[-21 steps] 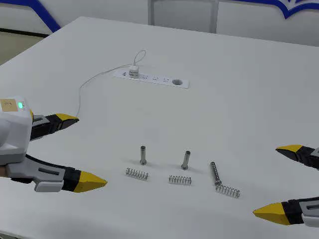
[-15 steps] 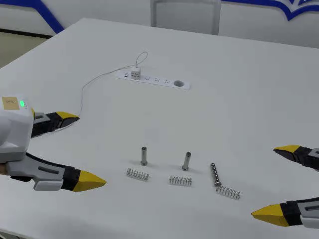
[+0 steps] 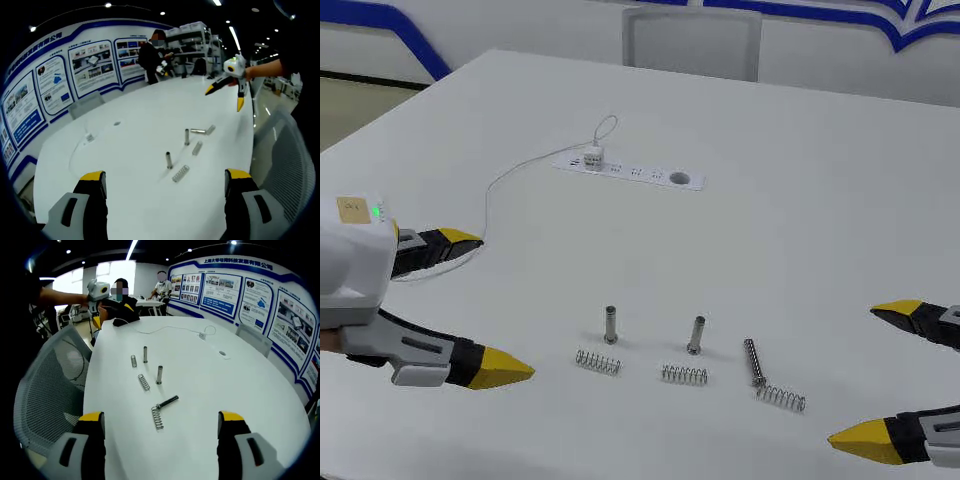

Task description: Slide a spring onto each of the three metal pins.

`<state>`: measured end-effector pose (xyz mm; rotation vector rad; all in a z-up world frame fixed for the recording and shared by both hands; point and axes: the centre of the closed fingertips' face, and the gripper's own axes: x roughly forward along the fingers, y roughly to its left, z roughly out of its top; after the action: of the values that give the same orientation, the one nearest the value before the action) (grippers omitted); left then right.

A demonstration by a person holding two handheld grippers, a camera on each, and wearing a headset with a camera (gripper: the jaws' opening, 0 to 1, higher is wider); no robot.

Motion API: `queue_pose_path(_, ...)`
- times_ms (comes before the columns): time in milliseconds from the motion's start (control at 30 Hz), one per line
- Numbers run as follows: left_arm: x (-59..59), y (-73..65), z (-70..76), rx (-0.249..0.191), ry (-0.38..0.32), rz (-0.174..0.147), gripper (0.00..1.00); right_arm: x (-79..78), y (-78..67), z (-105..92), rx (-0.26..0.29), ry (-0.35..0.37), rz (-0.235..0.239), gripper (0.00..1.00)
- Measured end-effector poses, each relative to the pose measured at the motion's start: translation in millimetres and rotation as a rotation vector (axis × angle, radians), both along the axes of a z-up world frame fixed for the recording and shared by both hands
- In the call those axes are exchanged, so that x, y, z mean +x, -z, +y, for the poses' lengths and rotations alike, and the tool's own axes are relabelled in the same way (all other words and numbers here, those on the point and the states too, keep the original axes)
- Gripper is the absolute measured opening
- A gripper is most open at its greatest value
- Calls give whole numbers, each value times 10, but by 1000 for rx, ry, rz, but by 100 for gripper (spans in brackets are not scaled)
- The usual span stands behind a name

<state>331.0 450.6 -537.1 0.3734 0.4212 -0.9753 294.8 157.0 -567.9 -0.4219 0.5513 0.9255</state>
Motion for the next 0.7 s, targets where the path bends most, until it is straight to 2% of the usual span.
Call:
queue_pose_path(100,-9,-4,-8,1,3,0,100,7,3,-36,-16,16,-6,95)
queue_pose_path(133,-15,-28,-27,-17,-1,6,100,8,-3,-43,-14,19,-9,95)
queue_pose_path(200,-14,-107,-72,-56,-1,-4,100,3,-15,-58,-4,29,-5,95)
queue_pose_path(300,19,-122,-52,-43,-9,-23,100,-2,-24,-69,-1,34,-3,95)
queue_pose_path(567,21,-70,-8,-20,-6,-10,100,-43,-58,-56,-7,23,-4,95)
queue_pose_path(700,6,-20,-7,-24,-5,1,100,-11,-52,-45,-6,39,-7,96)
